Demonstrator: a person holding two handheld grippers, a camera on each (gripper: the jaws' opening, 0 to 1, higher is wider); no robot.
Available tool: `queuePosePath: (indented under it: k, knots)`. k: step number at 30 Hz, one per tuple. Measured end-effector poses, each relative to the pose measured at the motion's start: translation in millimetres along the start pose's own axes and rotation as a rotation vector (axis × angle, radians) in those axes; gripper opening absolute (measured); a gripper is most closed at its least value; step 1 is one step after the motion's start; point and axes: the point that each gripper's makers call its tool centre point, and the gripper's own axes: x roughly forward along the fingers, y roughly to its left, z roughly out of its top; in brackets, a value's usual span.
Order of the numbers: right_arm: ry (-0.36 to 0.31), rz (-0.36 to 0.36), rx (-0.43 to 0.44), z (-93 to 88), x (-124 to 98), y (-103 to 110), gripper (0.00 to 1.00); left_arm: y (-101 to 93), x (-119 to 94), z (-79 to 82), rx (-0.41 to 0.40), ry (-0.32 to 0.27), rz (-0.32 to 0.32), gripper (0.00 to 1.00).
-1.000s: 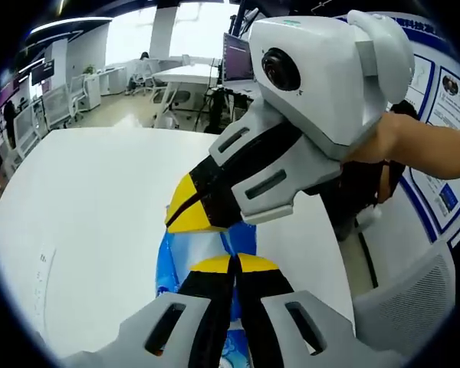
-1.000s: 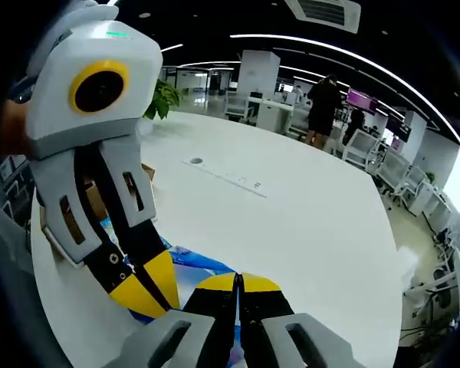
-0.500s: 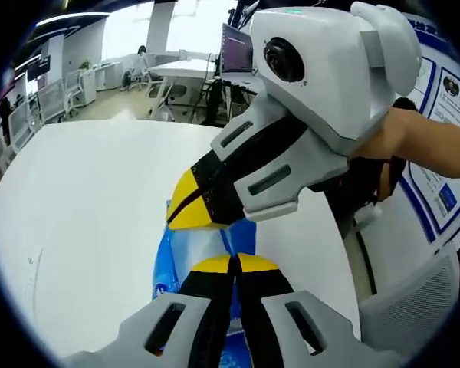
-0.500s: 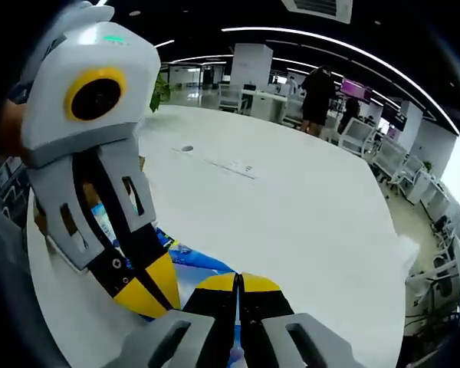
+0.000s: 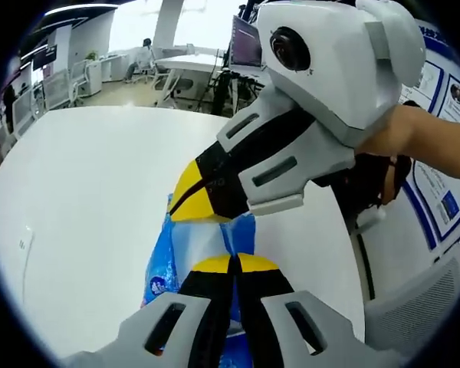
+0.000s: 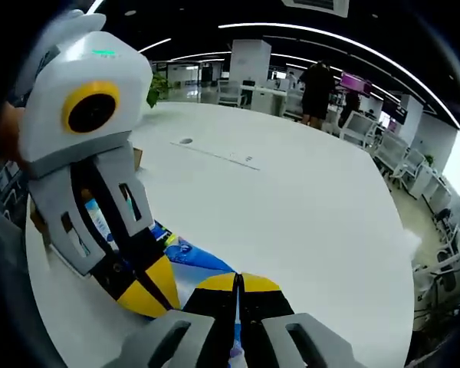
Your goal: Operate the shoe box by opening the lid, removing the specified soft item, and placing it in the target area until the item is outside and the box remains undamaged.
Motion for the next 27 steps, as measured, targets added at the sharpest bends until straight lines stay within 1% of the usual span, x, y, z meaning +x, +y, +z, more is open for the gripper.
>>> queuePosePath:
  k: [8,15,21,24,27]
  knots:
    - [0.005,-0.006,0.005,-3.2,-0.4,-4.7,0.0,0.3,7.8,4.9,-0.004,-0.004,0.001,0.0]
    - [0.004,-0.014,0.01,-4.5,-3.2,-6.6,0.0,2.3,7.4,5.9,-0.001,-0.007,0.018,0.0]
    - [0.009,-0.013,0.01,-6.2,-5.0,-6.7,0.0,-1.5,8.2,6.7,-0.006,-0.008,0.018,0.0]
    - [0.011,-0.012,0.01,-6.7,-5.8,-6.2,0.0,-2.6,8.2,6.7,0.004,-0.008,0.022,0.0]
    - [0.013,-0.015,0.012,-7.1,-5.9,-5.9,0.0,-3.5,8.4,6.9,-0.01,-0.014,0.024,0.0]
